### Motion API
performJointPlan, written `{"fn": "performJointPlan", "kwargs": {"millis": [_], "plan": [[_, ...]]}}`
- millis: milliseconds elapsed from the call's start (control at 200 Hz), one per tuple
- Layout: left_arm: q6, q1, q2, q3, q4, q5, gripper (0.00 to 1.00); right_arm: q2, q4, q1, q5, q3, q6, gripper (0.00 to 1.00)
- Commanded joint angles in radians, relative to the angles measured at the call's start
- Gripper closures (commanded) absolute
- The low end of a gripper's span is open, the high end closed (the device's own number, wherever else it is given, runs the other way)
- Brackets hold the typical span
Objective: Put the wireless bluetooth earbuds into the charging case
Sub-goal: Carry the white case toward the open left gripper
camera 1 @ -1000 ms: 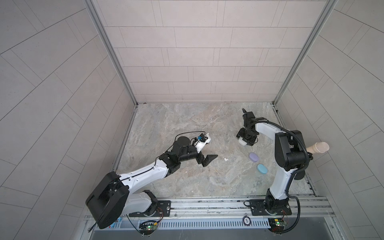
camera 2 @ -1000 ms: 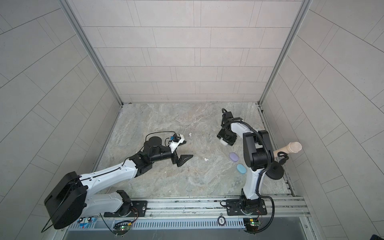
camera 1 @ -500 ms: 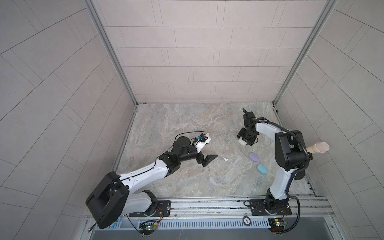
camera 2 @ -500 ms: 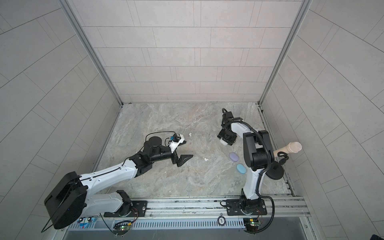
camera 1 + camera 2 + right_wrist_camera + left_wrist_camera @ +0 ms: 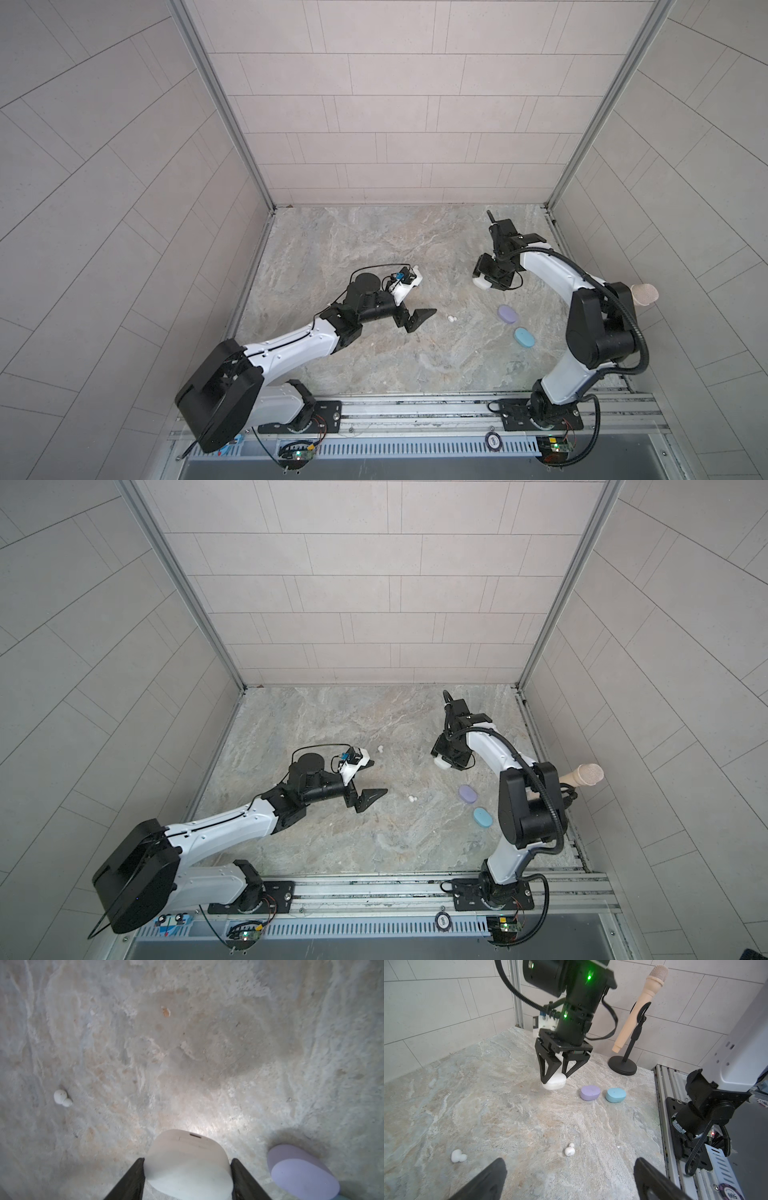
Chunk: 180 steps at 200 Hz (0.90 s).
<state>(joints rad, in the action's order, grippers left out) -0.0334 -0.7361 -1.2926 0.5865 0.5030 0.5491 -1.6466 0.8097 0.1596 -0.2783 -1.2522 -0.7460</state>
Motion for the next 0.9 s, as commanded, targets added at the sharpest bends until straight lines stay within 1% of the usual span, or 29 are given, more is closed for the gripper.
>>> {"fn": "performJointPlan", "kwargs": {"millis": [0,105,200,255,310,431,546,691,801,896], "plan": [[-0.043,-0.014,-0.034,-0.007,0.039,0.055,0.00,0.082,0.117,0.029,-0.059,-0.001,0.061,0.42],[-0.063,-0.018,-0.069,0.007,0.059,0.098,0.00,0.150,0.191,0.060,-0.097,-0.018,0.104,0.42],[-0.081,-0.019,-0.110,0.036,0.059,0.167,0.00,0.204,0.238,0.094,-0.142,-0.034,0.149,0.42],[-0.080,-0.019,-0.138,0.058,0.058,0.189,0.00,0.233,0.261,0.118,-0.164,-0.045,0.166,0.42],[-0.084,-0.019,-0.164,0.081,0.064,0.219,0.00,0.262,0.284,0.146,-0.165,-0.055,0.176,0.42],[-0.108,-0.026,-0.208,0.123,0.078,0.253,0.00,0.319,0.300,0.190,-0.214,-0.072,0.187,0.42],[-0.142,-0.038,-0.231,0.179,0.054,0.275,0.00,0.329,0.338,0.231,-0.256,-0.111,0.197,0.42],[-0.185,-0.050,-0.241,0.220,0.018,0.271,0.00,0.328,0.371,0.272,-0.275,-0.154,0.198,0.42],[-0.189,-0.053,-0.243,0.240,0.010,0.289,0.00,0.326,0.369,0.295,-0.282,-0.172,0.193,0.42],[-0.186,-0.055,-0.242,0.259,-0.004,0.314,0.05,0.320,0.361,0.315,-0.286,-0.186,0.191,0.42]]}}
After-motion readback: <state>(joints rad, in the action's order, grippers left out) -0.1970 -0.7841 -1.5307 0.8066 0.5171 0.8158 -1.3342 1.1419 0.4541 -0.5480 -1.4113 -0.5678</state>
